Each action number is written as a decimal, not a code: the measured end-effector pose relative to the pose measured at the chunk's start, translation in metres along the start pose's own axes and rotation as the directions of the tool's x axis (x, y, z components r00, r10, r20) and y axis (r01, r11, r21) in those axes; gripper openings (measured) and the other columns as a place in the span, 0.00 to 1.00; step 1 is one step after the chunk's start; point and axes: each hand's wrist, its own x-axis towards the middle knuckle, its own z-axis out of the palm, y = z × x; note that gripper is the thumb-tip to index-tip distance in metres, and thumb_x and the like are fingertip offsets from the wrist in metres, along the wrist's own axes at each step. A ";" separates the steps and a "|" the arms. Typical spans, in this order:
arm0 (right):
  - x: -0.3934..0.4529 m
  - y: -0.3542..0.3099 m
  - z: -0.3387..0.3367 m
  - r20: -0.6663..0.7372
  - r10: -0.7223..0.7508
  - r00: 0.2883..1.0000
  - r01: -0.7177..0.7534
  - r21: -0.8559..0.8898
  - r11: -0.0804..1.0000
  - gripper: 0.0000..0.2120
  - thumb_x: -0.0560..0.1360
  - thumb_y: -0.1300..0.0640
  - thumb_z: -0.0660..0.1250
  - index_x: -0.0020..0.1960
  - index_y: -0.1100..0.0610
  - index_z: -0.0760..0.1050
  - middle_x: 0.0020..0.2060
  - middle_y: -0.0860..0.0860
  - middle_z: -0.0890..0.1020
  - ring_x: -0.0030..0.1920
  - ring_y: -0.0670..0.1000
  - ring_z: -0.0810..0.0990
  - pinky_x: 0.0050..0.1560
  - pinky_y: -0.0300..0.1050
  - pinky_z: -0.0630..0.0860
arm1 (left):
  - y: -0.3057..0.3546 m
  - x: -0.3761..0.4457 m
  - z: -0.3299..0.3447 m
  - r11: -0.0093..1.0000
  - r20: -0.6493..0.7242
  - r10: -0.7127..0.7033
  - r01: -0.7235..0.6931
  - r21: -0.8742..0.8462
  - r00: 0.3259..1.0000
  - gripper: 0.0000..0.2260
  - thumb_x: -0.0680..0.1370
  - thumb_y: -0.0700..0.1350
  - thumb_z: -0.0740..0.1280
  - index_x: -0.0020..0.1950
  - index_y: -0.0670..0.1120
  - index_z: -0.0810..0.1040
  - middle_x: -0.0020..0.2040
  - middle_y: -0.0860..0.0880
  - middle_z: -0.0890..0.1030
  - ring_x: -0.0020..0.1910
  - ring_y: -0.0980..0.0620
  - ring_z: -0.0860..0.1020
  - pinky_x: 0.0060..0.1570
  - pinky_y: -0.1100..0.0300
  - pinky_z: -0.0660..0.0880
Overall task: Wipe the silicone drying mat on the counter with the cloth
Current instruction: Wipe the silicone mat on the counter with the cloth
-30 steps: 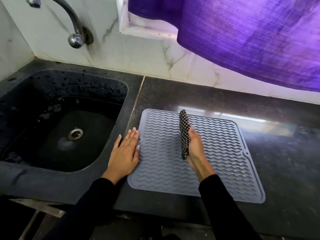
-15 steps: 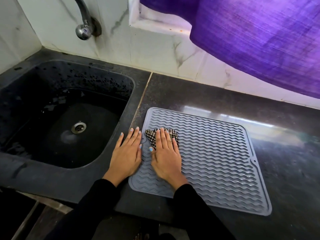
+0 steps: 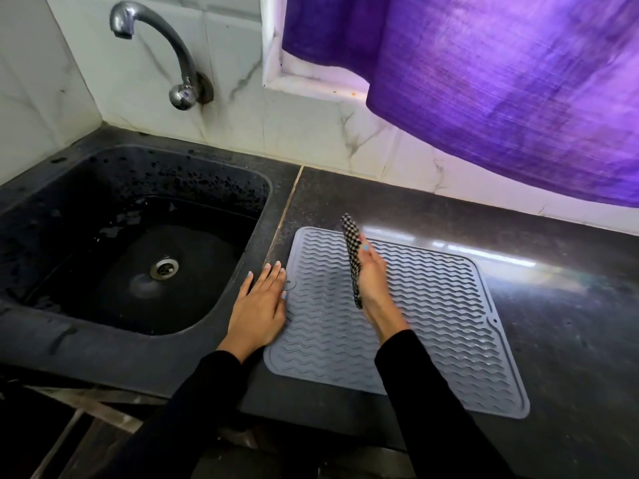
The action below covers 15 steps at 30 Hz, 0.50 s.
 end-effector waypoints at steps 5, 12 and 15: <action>-0.014 0.042 0.030 0.331 -0.153 0.931 0.365 -0.836 0.409 0.25 0.80 0.51 0.42 0.76 0.56 0.45 0.76 0.51 0.46 0.76 0.50 0.41 0.75 0.49 0.39 | -0.004 -0.001 0.002 1.000 -0.036 0.017 -0.017 0.001 0.999 0.31 0.75 0.54 0.39 0.74 0.44 0.60 0.75 0.49 0.60 0.73 0.59 0.50 0.72 0.57 0.41; -0.010 0.065 0.037 0.339 -0.160 0.927 0.368 -0.904 0.218 0.32 0.74 0.46 0.34 0.76 0.54 0.42 0.76 0.49 0.44 0.75 0.47 0.40 0.74 0.49 0.38 | -0.003 0.002 0.004 0.999 -0.042 0.025 -0.024 0.029 0.999 0.29 0.76 0.52 0.41 0.73 0.44 0.61 0.74 0.49 0.61 0.74 0.55 0.54 0.72 0.57 0.42; -0.003 0.057 0.033 0.354 -0.047 0.934 0.352 -0.888 0.296 0.26 0.81 0.49 0.43 0.76 0.51 0.41 0.76 0.45 0.41 0.75 0.43 0.38 0.73 0.46 0.35 | -0.003 0.001 0.003 0.999 -0.046 0.028 -0.026 0.032 0.999 0.28 0.76 0.52 0.42 0.73 0.43 0.62 0.74 0.49 0.61 0.74 0.55 0.54 0.72 0.57 0.42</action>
